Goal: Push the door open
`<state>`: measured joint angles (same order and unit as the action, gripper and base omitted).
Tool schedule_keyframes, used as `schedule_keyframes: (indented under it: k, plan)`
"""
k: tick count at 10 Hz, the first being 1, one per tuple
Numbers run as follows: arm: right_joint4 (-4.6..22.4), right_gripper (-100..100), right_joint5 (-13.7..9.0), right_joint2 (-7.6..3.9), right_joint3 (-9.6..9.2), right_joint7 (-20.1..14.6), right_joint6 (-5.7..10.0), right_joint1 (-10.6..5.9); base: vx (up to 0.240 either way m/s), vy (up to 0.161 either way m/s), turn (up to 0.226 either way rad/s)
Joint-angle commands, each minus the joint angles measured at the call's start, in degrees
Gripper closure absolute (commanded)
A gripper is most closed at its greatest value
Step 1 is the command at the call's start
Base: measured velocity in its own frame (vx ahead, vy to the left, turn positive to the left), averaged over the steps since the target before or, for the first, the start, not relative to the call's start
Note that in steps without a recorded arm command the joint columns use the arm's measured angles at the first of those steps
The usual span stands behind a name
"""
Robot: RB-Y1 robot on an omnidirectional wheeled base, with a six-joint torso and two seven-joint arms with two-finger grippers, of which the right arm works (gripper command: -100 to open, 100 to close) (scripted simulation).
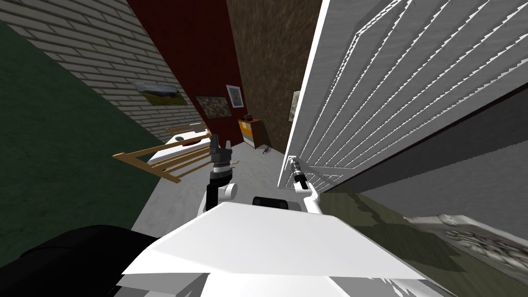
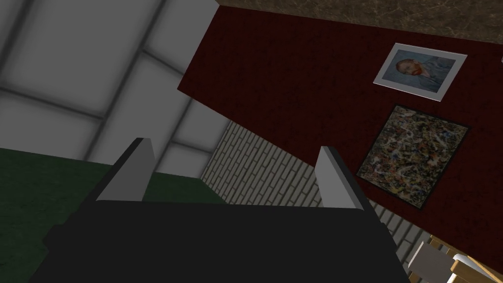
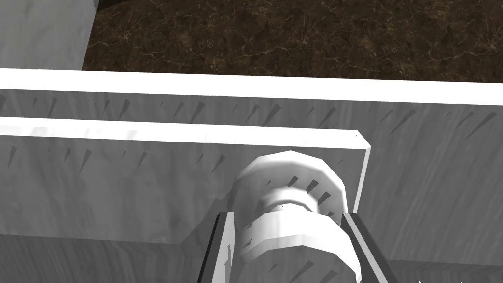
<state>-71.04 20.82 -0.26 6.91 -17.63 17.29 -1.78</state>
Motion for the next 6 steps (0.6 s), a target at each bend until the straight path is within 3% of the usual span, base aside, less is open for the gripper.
schedule_keyframes:
  k: [1,4,6]
  plan:
    - [-1.35,100,-0.13,-0.95,1.51,0.08,-0.20,0.14,0.205,0.112,-0.055]
    - [-1.76,100,-0.28,-0.64,3.51,0.27,-0.29,0.36,0.210,0.116,-0.093]
    - [-2.07,100,-0.40,0.48,5.01,0.42,-0.36,0.52,0.203,0.104,-0.059]
